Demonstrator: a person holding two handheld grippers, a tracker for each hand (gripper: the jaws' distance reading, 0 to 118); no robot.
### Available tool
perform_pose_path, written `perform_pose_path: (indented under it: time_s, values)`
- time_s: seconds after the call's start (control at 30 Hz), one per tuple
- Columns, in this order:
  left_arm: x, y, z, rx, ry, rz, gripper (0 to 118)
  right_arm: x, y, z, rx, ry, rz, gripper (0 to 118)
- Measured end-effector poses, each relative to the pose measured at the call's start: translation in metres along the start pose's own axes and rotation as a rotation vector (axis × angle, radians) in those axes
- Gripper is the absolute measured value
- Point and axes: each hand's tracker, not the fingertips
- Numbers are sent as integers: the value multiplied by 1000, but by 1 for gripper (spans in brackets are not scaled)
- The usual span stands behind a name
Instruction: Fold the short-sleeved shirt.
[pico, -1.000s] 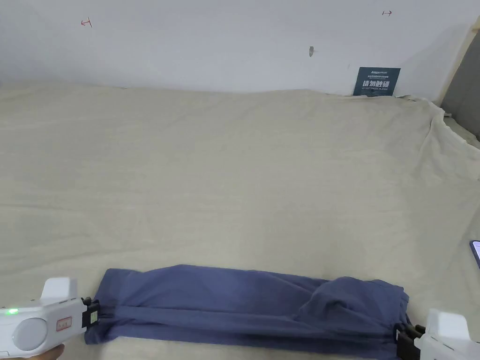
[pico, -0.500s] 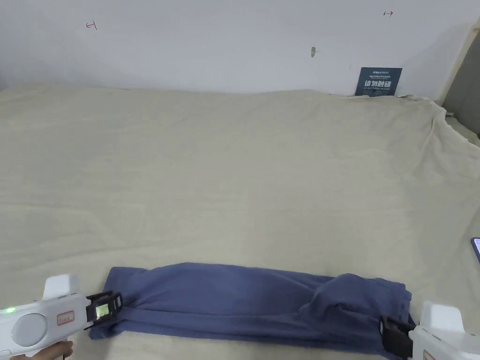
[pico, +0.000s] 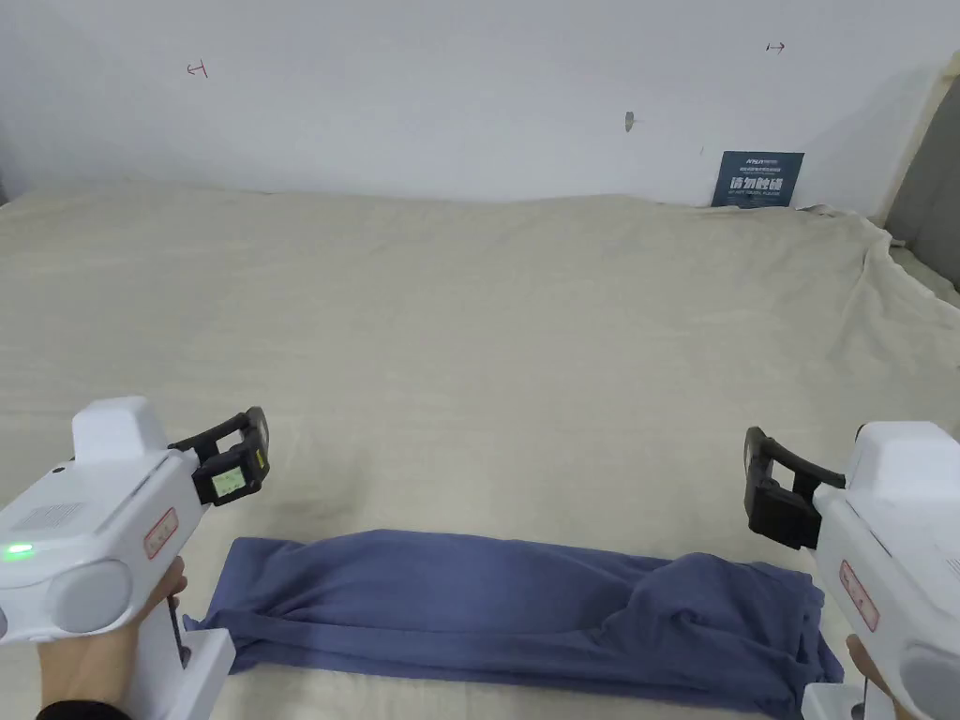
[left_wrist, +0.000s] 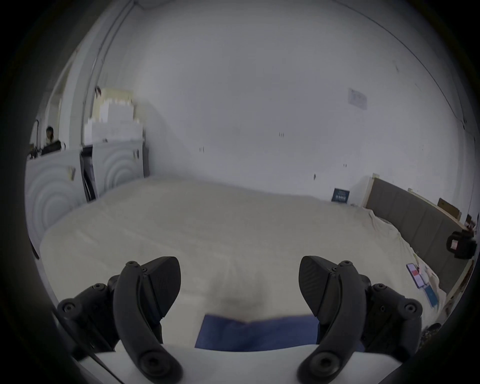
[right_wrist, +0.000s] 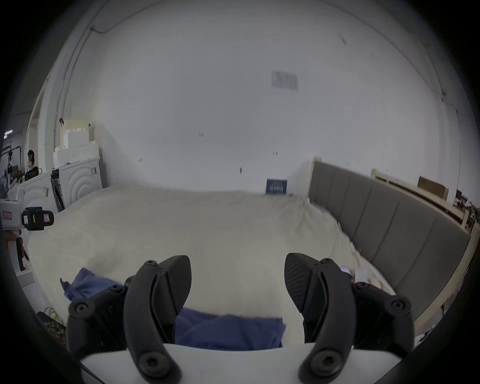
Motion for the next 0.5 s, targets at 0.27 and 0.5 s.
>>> perform_pose_path:
  time_s: [0.27, 0.5]
  values:
    - [17, -14, 6, 112, 14, -115, 38, -16, 3, 5, 93, -50, 10, 61]
    - [9, -18, 5, 94, -49, -91, 0, -17, 2, 4, 106, -56, 8, 0]
